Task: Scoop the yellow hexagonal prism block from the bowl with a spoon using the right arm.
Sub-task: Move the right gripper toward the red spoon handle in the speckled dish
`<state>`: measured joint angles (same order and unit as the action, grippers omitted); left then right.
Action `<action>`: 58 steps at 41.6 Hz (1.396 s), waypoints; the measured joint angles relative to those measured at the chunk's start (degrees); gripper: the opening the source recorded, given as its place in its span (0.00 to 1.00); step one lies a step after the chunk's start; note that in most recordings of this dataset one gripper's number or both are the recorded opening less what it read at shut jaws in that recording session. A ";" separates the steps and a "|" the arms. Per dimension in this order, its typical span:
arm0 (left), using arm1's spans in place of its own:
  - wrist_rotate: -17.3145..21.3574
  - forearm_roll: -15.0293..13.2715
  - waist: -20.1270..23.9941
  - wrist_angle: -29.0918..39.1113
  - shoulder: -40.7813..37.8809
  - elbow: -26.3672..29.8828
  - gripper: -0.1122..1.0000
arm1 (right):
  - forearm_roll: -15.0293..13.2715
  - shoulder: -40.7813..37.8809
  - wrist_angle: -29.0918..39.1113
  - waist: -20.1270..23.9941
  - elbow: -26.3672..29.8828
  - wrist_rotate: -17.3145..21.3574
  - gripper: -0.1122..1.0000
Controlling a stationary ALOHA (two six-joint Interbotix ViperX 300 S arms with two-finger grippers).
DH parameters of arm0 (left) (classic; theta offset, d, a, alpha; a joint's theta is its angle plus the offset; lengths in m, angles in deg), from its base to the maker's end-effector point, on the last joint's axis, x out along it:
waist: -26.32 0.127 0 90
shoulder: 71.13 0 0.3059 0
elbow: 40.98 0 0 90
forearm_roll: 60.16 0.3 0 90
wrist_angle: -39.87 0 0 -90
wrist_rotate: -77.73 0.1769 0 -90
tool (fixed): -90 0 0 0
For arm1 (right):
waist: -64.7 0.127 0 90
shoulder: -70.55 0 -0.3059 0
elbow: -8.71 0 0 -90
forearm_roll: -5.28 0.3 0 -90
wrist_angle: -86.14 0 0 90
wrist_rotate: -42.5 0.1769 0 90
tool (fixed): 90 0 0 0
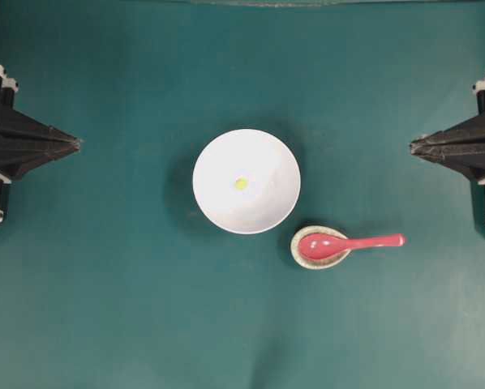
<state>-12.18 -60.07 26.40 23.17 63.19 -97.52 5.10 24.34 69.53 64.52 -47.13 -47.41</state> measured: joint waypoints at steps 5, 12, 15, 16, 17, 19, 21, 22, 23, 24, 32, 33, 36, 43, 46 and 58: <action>-0.18 0.35 -0.09 0.26 -0.18 0.00 0.10 | 0.09 -0.88 -0.09 0.00 0.00 0.26 0.10; -0.18 0.44 -0.09 0.26 -0.18 0.00 0.10 | 0.00 -2.72 -0.88 0.09 -0.09 0.26 0.10; -0.18 0.44 -0.09 0.18 -0.18 0.00 0.10 | 0.00 -3.60 -1.93 0.26 -0.26 0.26 0.11; -0.18 0.44 -0.09 0.26 -0.18 0.00 0.10 | 0.00 -3.87 -2.29 0.26 -0.35 0.26 0.12; -0.18 0.44 -0.09 0.18 -0.18 0.00 0.10 | 0.00 -4.13 -2.72 0.35 -0.44 0.26 0.13; -0.18 0.44 -0.09 0.26 -0.09 0.00 0.10 | 0.00 -4.83 -3.43 0.53 -0.62 0.26 0.18; -0.09 0.44 -0.09 0.26 -0.18 0.00 0.10 | 0.00 -5.63 -4.31 0.88 -0.70 0.35 0.26; -0.18 0.53 -0.09 0.26 -0.18 0.00 0.10 | 0.00 -5.98 -4.66 0.97 -0.79 0.35 0.28; -0.18 0.44 0.00 0.18 -0.18 0.00 0.10 | 0.00 -6.50 -4.92 1.14 -0.88 0.35 0.32; -0.18 0.44 -0.09 0.26 -0.18 0.00 0.10 | 0.09 -7.03 -5.19 1.32 -0.88 0.35 0.35; -0.18 0.44 -0.09 0.35 -0.09 0.00 0.10 | 0.09 -11.43 -7.47 2.81 -1.23 0.62 0.52; -0.18 0.53 -0.09 0.26 -0.18 0.00 0.10 | 0.09 -11.95 -7.82 2.99 -1.23 0.62 0.53; -0.18 0.44 0.00 0.35 -0.18 0.00 0.10 | 0.18 -14.15 -9.32 3.52 -1.32 1.05 0.53; -0.18 0.53 -0.09 0.35 -0.18 0.00 0.10 | 0.44 -19.78 -13.27 4.57 -1.58 2.20 0.53; -0.18 0.53 0.00 0.26 -0.18 0.00 0.10 | 1.05 -22.24 -15.64 5.19 -2.37 2.81 0.53; -0.18 0.53 0.00 0.44 -0.35 0.00 0.10 | 5.71 -33.57 -30.76 8.35 -6.94 3.16 0.53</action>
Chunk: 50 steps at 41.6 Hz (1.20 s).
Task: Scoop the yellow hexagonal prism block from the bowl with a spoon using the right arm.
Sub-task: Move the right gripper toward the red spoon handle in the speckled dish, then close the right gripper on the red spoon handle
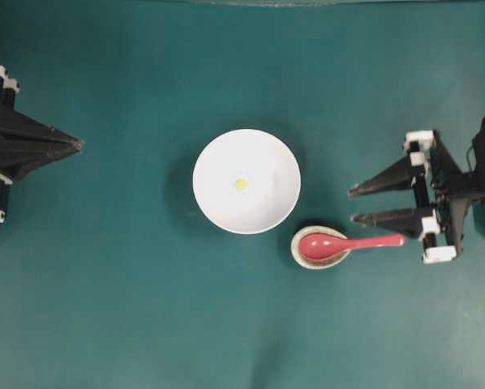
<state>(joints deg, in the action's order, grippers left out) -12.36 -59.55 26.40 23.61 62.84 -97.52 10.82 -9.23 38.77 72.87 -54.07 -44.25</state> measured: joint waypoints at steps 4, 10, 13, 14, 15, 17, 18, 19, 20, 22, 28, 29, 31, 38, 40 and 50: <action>0.00 0.00 -0.09 0.09 -0.09 0.00 0.10 | 2.72 -4.66 -5.27 2.02 -0.97 0.18 0.53; 0.09 -0.09 -0.09 0.18 -0.09 0.00 0.10 | 7.56 -11.78 -11.43 5.89 -1.58 0.09 0.53; 0.09 -0.09 -0.09 0.35 -0.09 0.00 0.10 | 10.02 -15.12 -13.89 8.09 -1.58 0.18 0.53; 0.00 -0.09 0.00 0.35 -0.09 0.00 0.10 | 10.90 -16.52 -14.77 8.88 -1.58 0.09 0.53; 0.09 0.00 0.00 0.35 -0.09 0.00 0.10 | 11.51 -17.58 -15.47 9.58 -1.67 0.09 0.53; 0.09 -0.09 -0.09 0.44 -0.09 0.00 0.10 | 13.27 -19.78 -17.05 10.99 -1.58 0.09 0.53; 0.09 -0.09 -0.09 0.62 -0.09 0.00 0.10 | 14.24 -20.83 -17.93 11.87 -1.58 0.26 0.53; 0.00 -0.09 -0.09 0.62 -0.09 0.00 0.10 | 14.85 -21.62 -18.46 12.48 -1.58 0.26 0.53; 0.09 -0.09 -0.09 0.70 -0.18 0.00 0.10 | 15.64 -22.50 -18.98 13.10 -1.67 0.35 0.53; 0.09 -0.09 -0.09 0.88 -0.09 0.00 0.10 | 16.52 -23.82 -19.69 14.06 -1.58 0.70 0.53; 0.09 -0.09 -0.09 1.05 -0.09 -0.09 0.10 | 18.28 -27.16 -20.92 16.61 -1.58 1.76 0.53; 0.09 -0.09 -0.09 1.05 -0.18 0.00 0.10 | 18.37 -27.60 -21.01 17.05 -1.58 2.02 0.53; 0.09 -0.09 -0.09 1.05 -0.18 0.00 0.10 | 18.63 -28.30 -21.01 17.40 -1.67 2.20 0.53; 0.09 0.00 0.00 1.32 -0.18 0.00 0.10 | 18.98 -29.71 -21.01 17.58 -2.02 2.20 0.53; 0.09 -0.09 -0.09 1.32 -0.18 0.00 0.10 | 18.98 -29.97 -21.01 17.58 -2.20 2.20 0.53; 0.09 0.00 -0.09 1.67 -0.18 0.00 0.10 | 18.98 -30.06 -20.65 17.58 -3.60 3.60 0.53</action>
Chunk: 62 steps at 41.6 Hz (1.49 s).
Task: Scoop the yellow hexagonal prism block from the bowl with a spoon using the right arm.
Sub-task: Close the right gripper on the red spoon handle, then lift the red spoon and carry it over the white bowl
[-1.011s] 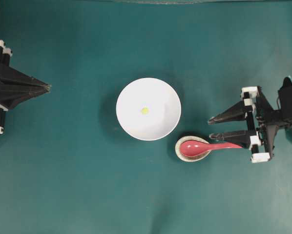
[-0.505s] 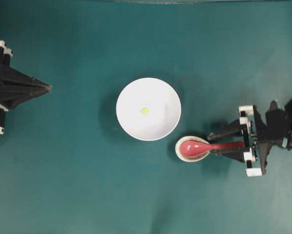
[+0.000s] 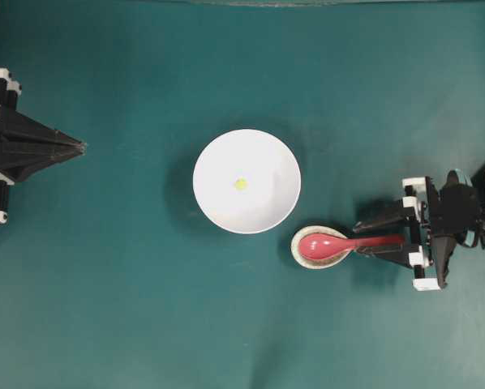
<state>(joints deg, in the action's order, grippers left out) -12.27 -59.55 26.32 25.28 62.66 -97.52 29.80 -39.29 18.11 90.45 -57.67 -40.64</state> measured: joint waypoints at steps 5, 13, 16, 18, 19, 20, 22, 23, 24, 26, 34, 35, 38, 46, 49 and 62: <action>0.00 -0.09 0.00 0.26 0.00 0.00 0.10 | 0.00 0.09 0.44 0.26 -0.26 0.09 0.53; 0.00 0.00 0.00 0.26 0.09 -0.09 0.10 | 0.00 0.09 1.41 1.14 -0.35 0.09 0.53; 0.00 0.00 0.00 0.26 0.00 0.00 0.10 | 0.00 0.00 1.58 1.23 -0.35 0.09 0.53; 0.00 0.00 0.00 0.18 0.00 0.00 0.10 | 0.09 0.09 1.58 1.14 -0.35 0.09 0.53; -0.09 -0.09 0.00 0.26 0.00 -0.09 0.10 | 0.00 0.09 1.67 1.23 -0.35 0.09 0.53; 0.00 -0.09 0.09 0.26 0.00 0.00 0.10 | 0.00 0.00 1.58 1.23 -0.26 0.09 0.53; 0.00 0.00 0.00 0.26 0.00 0.00 0.10 | 0.09 0.09 1.67 1.23 -0.35 0.09 0.53; 0.09 0.00 0.00 0.26 0.00 0.00 0.10 | 0.09 0.09 1.67 1.14 -0.35 0.09 0.53; 0.09 0.00 0.09 0.26 0.00 0.00 0.10 | 0.09 0.09 1.58 1.14 -0.35 0.09 0.53; 0.09 -0.09 0.00 0.26 0.09 -0.09 0.10 | 0.09 0.09 1.67 1.23 -0.35 0.09 0.52; 0.09 -0.09 0.00 0.26 0.00 0.00 0.10 | 0.00 0.09 1.58 1.23 -0.26 0.09 0.40; 0.00 -0.09 0.09 0.18 0.00 0.00 0.10 | 0.00 0.00 1.58 1.14 -0.26 0.09 0.35; 0.09 0.00 0.00 0.26 0.00 0.00 0.10 | 0.00 0.09 1.58 1.23 -0.26 0.09 0.31; 0.09 0.00 0.09 0.26 0.00 0.00 0.10 | 0.00 1.41 1.67 1.23 -0.09 0.09 0.31; 0.09 0.00 0.00 0.26 0.00 -0.09 0.10 | 0.00 3.25 1.76 1.14 0.00 -0.09 0.31; 0.09 -0.09 0.00 0.18 0.09 0.00 0.10 | 0.00 16.96 8.53 -0.26 -0.09 -0.88 0.31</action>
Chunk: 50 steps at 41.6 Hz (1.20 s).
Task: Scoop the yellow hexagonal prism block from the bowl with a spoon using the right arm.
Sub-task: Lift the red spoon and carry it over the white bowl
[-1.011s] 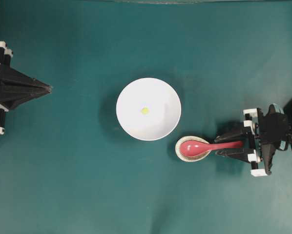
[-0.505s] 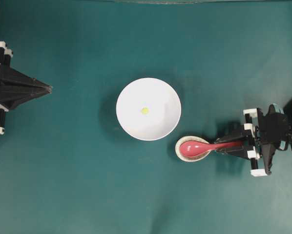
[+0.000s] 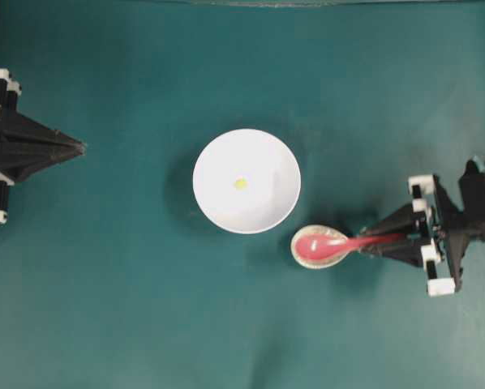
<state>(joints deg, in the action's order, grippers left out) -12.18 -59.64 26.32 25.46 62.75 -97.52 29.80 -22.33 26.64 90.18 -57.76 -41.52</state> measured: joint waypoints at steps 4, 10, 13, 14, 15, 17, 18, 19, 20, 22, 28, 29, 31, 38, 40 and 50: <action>0.00 0.00 0.00 0.00 0.00 -0.09 0.10 | 0.00 5.45 6.15 -2.20 0.62 -1.23 0.31; 0.35 0.00 0.00 0.09 0.00 0.00 0.10 | 0.09 13.01 19.42 -6.68 3.43 -5.36 0.31; 0.35 0.09 0.00 0.00 0.00 -0.09 0.10 | 0.09 16.00 27.07 -9.67 5.80 -7.56 0.31; 0.35 0.09 0.00 0.00 0.09 0.00 0.10 | 0.09 16.87 29.79 -10.99 6.77 -8.26 0.31; 0.35 0.09 0.00 0.00 0.09 -0.09 0.10 | 0.09 17.58 32.08 -11.95 7.65 -8.88 0.31; 0.35 0.00 0.00 0.00 0.00 0.00 0.10 | 0.09 18.63 37.97 -14.50 9.76 -10.11 0.31; 0.35 0.00 0.00 0.00 0.09 -0.09 0.10 | 0.09 18.98 41.22 -16.08 11.25 -10.55 0.31; 0.35 0.00 0.00 0.00 0.09 0.00 0.10 | 0.00 19.25 43.68 -17.14 12.30 -10.99 0.31; 0.35 0.00 0.00 0.09 0.09 0.00 0.10 | 0.09 19.34 46.32 -18.28 13.36 -11.34 0.31; 0.35 0.09 0.09 0.00 0.09 0.00 0.10 | 0.00 19.34 51.94 -20.92 16.08 -12.13 0.31; 0.35 0.09 0.09 0.00 0.09 0.00 0.10 | -0.62 17.84 65.57 -26.63 23.29 -13.01 0.31; 0.35 0.00 0.09 0.00 0.09 0.00 0.10 | -0.70 17.40 67.32 -27.33 24.26 -13.01 0.31; 0.35 0.09 0.00 0.00 0.09 -0.09 0.10 | -0.88 16.35 70.93 -28.65 26.37 -13.01 0.31; 0.35 0.09 0.00 0.00 0.09 0.00 0.10 | -1.32 12.13 80.42 -32.34 32.87 -13.01 0.31; 0.35 0.00 0.00 0.09 0.09 -0.09 0.10 | -1.58 10.81 82.62 -32.87 34.37 -13.01 0.31; 0.35 0.09 0.00 0.00 0.09 0.00 0.10 | -3.96 4.75 90.35 -34.19 40.17 -12.66 0.31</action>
<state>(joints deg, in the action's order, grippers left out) -11.83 -59.55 26.32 25.46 62.84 -97.52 25.85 -17.58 116.99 55.99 -17.59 -54.18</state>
